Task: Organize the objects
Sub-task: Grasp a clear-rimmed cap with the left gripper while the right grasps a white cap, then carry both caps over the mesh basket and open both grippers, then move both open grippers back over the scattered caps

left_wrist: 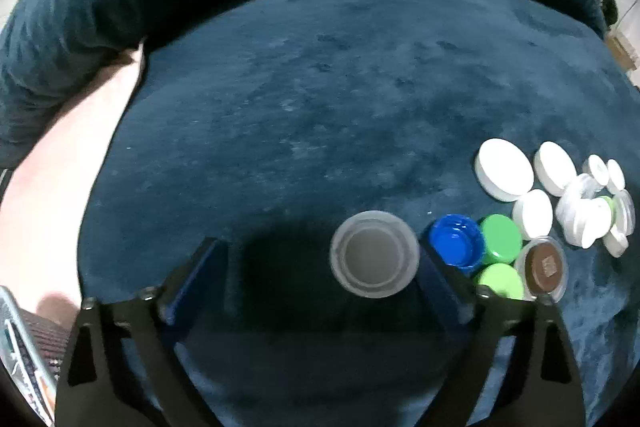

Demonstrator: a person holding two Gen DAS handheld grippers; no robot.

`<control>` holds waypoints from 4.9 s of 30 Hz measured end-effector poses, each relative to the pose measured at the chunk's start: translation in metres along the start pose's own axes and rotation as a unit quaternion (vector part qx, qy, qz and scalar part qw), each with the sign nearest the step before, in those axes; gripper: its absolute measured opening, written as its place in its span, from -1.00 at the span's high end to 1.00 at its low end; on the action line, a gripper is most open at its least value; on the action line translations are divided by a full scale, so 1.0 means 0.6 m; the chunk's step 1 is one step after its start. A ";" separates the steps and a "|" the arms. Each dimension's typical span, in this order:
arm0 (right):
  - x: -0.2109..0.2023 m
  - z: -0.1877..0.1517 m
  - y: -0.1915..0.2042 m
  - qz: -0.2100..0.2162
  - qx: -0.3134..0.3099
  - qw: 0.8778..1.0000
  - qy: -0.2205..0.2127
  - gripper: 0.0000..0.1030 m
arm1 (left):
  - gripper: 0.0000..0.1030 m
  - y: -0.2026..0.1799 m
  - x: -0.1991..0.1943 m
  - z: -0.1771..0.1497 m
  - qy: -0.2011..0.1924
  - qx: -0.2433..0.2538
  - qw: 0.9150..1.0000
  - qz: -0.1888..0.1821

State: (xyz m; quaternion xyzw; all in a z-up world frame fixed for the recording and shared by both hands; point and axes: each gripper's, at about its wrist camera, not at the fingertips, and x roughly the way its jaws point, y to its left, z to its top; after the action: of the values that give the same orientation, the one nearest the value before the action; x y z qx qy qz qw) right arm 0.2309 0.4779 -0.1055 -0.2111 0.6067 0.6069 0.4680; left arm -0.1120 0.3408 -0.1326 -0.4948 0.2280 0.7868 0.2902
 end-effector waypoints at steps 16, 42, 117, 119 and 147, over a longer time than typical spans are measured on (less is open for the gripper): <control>0.034 0.005 -0.056 0.029 0.045 0.998 0.029 -0.83 | 0.20 -0.016 -0.012 -0.005 0.012 0.010 0.998 -0.059; 0.028 0.000 0.016 0.050 0.004 0.999 0.009 0.19 | 0.20 0.027 -0.059 -0.021 -0.015 -0.022 0.998 -0.051; 0.001 -0.211 0.359 0.077 -0.270 0.959 0.038 -1.00 | -0.98 0.263 -0.330 -0.196 -0.076 -0.220 0.964 0.130; 0.000 -0.208 0.348 0.072 -0.268 0.960 0.037 -1.00 | -0.98 0.257 -0.330 -0.193 -0.075 -0.219 0.964 0.129; -0.040 -0.152 0.194 0.055 -0.200 0.978 0.018 -1.00 | -0.98 0.116 -0.329 -0.135 -0.074 -0.134 0.981 0.121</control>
State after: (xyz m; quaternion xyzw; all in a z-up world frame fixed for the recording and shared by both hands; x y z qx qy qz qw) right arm 0.1181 0.4056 -0.0391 -0.2775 0.4919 0.7369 0.3714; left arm -0.0399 0.1923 0.0191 -0.4380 0.1568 0.8741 0.1397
